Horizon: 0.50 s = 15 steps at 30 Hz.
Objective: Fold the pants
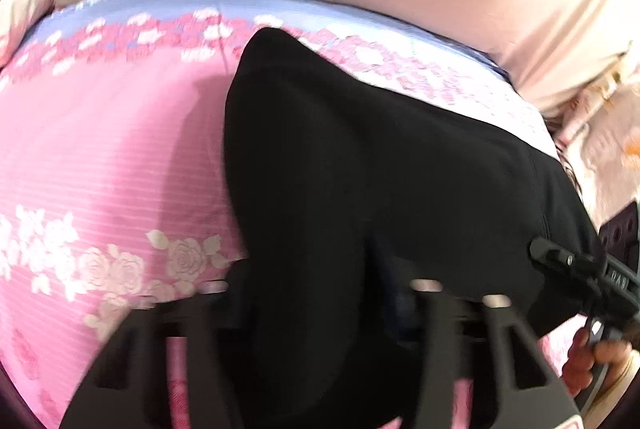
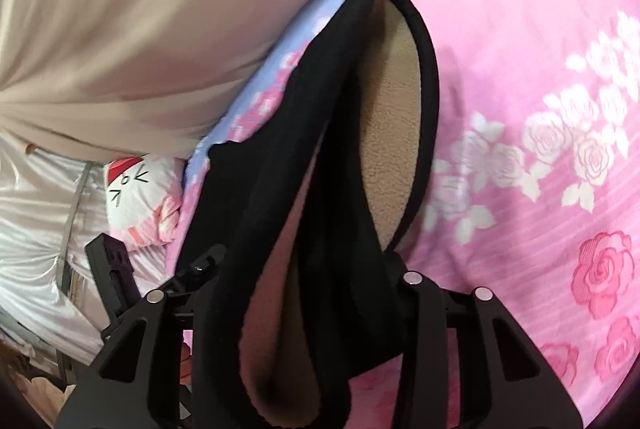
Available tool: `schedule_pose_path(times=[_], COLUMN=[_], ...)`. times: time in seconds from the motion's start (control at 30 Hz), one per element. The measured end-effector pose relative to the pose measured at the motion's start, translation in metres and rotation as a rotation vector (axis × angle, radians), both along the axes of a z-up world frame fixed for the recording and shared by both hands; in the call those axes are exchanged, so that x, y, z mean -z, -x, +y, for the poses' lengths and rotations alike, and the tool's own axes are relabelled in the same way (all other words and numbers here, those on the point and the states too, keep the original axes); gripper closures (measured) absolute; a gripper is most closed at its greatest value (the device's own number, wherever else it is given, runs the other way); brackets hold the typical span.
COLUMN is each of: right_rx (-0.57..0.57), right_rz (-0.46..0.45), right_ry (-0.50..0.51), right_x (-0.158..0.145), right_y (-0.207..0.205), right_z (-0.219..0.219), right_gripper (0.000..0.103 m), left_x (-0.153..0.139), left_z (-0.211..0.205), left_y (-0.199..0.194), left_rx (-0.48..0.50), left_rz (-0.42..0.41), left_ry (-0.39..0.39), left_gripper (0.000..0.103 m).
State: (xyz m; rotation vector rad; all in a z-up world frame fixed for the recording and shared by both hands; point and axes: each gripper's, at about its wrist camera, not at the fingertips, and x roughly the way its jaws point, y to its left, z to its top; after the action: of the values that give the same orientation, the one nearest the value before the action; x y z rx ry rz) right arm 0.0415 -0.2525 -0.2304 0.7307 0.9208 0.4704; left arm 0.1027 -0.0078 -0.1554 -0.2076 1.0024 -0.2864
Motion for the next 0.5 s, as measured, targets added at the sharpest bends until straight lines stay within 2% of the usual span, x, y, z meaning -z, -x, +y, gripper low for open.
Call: schedule_pose_path(times=[0.07,0.2,0.27,0.37,0.5], right_rx=[-0.023,-0.086,-0.117,-0.132,-0.081], right_rz=[-0.019,-0.016,-0.001,0.057,0.171], right_ry=[0.001,0.002,0.016,0.024,0.021], right_x=[-0.015,-0.039,-0.041,-0.029,0.013], right_y=[0.006,0.025,0.041,0.072,0.105], right_z=[0.004,0.007,0.007,0.004,-0.006], right_gripper=[0.066,0.066,0.066,0.066,0.063], left_x=[-0.008,-0.022,-0.028,-0.032,-0.011], left_z=[0.004,0.018,0.024,0.030,0.035], left_y=[0.004,0.029,0.049,0.084,0.125], left_rx=[0.012,0.038,0.045,0.074,0.065], left_rz=[0.006,0.024,0.042,0.073,0.152], left_ry=[0.018,0.062,0.087,0.084,0.068], left_gripper=[0.074,0.075,0.075,0.075,0.070])
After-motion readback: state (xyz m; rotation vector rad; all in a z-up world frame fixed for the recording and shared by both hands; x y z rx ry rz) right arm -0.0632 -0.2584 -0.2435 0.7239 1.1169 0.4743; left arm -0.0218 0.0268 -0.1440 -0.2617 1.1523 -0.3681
